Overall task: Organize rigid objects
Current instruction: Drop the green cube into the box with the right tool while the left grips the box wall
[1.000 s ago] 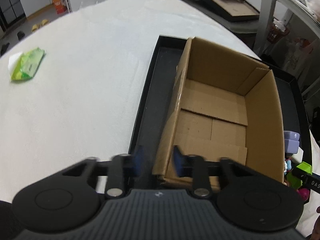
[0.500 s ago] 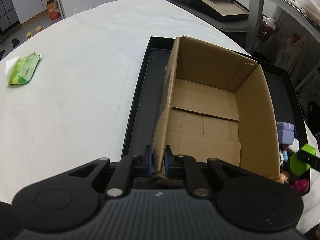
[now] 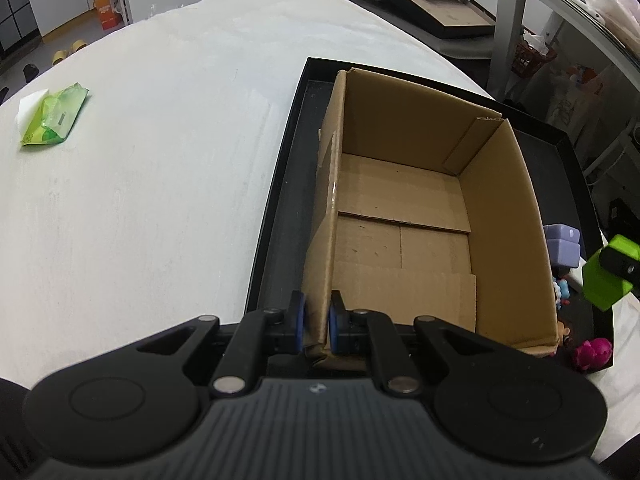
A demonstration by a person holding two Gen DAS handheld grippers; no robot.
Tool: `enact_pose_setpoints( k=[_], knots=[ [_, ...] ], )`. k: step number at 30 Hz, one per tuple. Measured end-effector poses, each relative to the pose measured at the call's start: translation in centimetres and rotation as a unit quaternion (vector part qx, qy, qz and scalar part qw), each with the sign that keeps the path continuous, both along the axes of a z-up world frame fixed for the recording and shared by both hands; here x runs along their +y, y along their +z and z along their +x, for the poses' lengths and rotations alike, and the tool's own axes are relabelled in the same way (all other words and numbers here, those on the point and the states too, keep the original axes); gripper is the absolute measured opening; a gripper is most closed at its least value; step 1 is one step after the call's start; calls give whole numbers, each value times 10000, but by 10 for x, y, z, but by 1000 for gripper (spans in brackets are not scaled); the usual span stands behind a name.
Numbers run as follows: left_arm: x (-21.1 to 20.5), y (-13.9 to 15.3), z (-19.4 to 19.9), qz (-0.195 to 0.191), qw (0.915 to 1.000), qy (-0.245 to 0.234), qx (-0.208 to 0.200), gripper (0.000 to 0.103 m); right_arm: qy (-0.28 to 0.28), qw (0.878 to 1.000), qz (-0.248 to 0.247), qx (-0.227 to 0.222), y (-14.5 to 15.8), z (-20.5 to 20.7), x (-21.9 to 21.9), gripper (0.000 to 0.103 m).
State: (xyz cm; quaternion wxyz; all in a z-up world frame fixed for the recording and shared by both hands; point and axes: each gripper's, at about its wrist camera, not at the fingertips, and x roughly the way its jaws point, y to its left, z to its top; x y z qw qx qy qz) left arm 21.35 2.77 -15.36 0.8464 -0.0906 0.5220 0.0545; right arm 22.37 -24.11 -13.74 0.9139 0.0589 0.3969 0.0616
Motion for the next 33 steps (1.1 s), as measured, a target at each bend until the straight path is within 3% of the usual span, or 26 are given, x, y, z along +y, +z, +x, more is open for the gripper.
enact_pose_setpoints(
  k=[20,33],
  knots=[
    [6,-1,1,-166,9998,-42,91,12,726,9965,141,-396,30,9,65,59],
    [12,-2,3,-334,9994,17,117,12,1414,9892,-2,-375,20,25,113,59]
  ],
)
